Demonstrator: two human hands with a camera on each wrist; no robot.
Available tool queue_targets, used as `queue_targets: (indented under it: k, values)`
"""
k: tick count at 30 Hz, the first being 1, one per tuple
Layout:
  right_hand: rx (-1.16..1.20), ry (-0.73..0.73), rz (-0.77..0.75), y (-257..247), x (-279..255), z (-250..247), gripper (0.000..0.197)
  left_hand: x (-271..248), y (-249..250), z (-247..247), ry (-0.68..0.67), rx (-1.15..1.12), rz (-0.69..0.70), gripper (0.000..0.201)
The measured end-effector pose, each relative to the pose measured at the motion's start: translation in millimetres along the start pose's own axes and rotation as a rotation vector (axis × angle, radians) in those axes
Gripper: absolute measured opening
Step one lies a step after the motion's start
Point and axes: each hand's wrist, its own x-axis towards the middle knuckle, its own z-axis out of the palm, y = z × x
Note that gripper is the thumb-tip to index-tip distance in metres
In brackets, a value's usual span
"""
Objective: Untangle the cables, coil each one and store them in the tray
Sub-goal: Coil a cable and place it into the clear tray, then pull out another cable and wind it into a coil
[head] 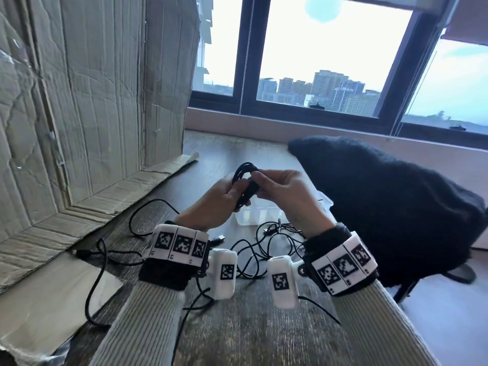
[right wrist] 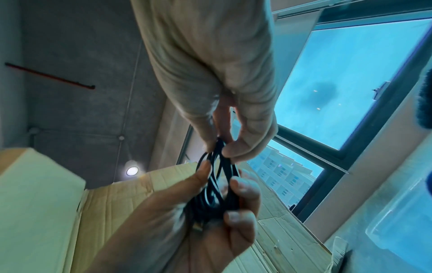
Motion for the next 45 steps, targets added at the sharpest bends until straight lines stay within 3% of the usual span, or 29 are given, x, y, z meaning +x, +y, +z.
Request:
queue_targets:
  k: [4,7,8,11,12,13,17,21,24,28,31,38,45]
  values:
    - [0.077,0.006,0.015,2.4,-1.6,0.1,0.019,-1.0,0.5,2.9,-0.029,0.079,0.092,0.019]
    - [0.044,0.015,0.031,4.4,5.4,-10.0,0.02,3.5,-4.3,7.3,-0.055,0.031,0.086,0.018]
    - [0.011,0.004,0.047,3.4,9.2,-14.8,0.022,5.1,-5.8,8.5,-0.074,-0.003,0.058,0.03]
    - [-0.135,-0.01,0.105,-3.1,25.4,-37.5,0.022,10.1,-10.4,2.9,-0.088,-0.027,-0.047,0.119]
    - [-0.193,0.017,0.109,-6.6,33.1,-49.2,0.018,9.2,-10.3,-1.5,-0.067,0.041,-0.049,0.132]
    - [-0.267,0.067,0.108,-9.9,42.8,-63.3,0.015,8.5,-11.7,-7.3,-0.03,0.123,-0.042,0.125]
    - [-0.656,0.347,0.157,-11.1,83.6,-117.7,0.013,9.8,-28.6,-32.0,0.193,0.364,-0.045,0.048]
    - [-0.825,0.404,0.328,28.4,108.9,-133.5,0.019,12.9,-60.4,-53.2,0.317,0.447,-0.194,0.017]
    - [-0.976,0.408,0.374,61.5,121.6,-127.1,0.016,10.4,-74.5,-65.3,0.322,0.495,-0.321,0.024]
    - [-1.166,0.399,0.326,66.5,123.4,-104.6,0.012,11.0,-86.1,-78.1,0.456,0.359,-0.414,0.031]
    - [-1.268,0.387,0.295,69.5,127.3,-99.7,0.024,15.0,-94.4,-82.8,0.548,0.268,-0.418,0.029]
    - [-1.565,0.22,0.224,77.4,129.8,-90.2,0.034,12.2,-83.7,-71.5,0.535,0.321,-0.406,0.028]
    - [-1.56,0.066,0.244,75.9,134.7,-73.2,0.031,10.6,-75.8,-68.5,0.533,0.375,-0.389,0.027]
